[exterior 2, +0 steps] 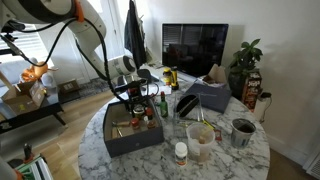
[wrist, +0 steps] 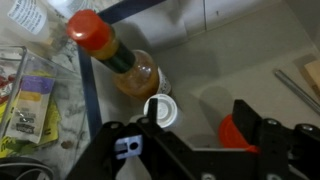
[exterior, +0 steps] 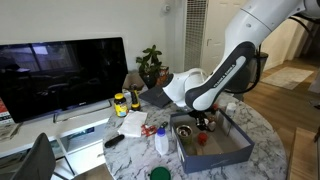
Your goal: Remove the white container from the box and put it in the plastic cup on the table
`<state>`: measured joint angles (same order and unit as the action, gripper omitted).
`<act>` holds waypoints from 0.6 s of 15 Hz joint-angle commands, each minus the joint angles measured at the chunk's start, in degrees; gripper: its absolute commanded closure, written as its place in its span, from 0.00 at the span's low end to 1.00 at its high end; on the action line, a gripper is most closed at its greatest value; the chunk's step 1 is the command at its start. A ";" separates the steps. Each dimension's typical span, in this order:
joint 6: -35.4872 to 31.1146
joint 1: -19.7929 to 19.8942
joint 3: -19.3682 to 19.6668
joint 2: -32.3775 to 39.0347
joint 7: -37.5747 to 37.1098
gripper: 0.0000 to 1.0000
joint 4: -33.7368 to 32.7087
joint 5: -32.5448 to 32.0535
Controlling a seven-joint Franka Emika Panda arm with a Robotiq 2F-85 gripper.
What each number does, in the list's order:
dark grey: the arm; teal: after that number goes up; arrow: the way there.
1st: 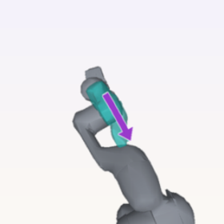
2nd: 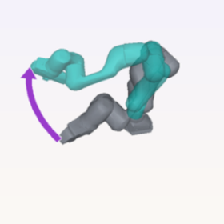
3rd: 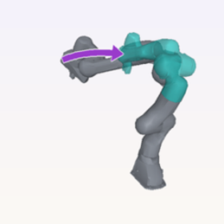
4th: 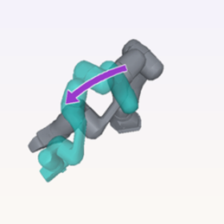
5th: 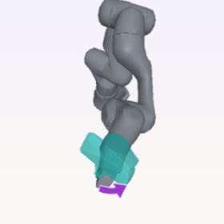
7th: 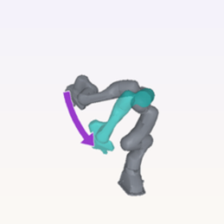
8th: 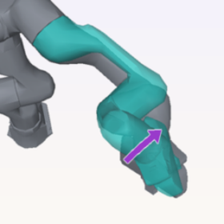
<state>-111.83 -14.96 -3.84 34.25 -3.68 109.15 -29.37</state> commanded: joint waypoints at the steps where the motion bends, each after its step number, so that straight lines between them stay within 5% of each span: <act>1: 0.20 -1.19 2.05 1.54 -3.19 0.21 -2.64 -3.61; 4: 1.40 -0.92 2.66 3.22 -3.47 0.28 -5.10 -4.89; 5: 1.65 -0.74 2.78 4.04 -3.27 0.39 -5.84 -4.82; 9: 2.05 -0.66 2.92 5.96 -2.86 0.53 -6.72 -4.15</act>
<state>-111.31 -15.06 -1.18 37.84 -5.64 104.07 -32.81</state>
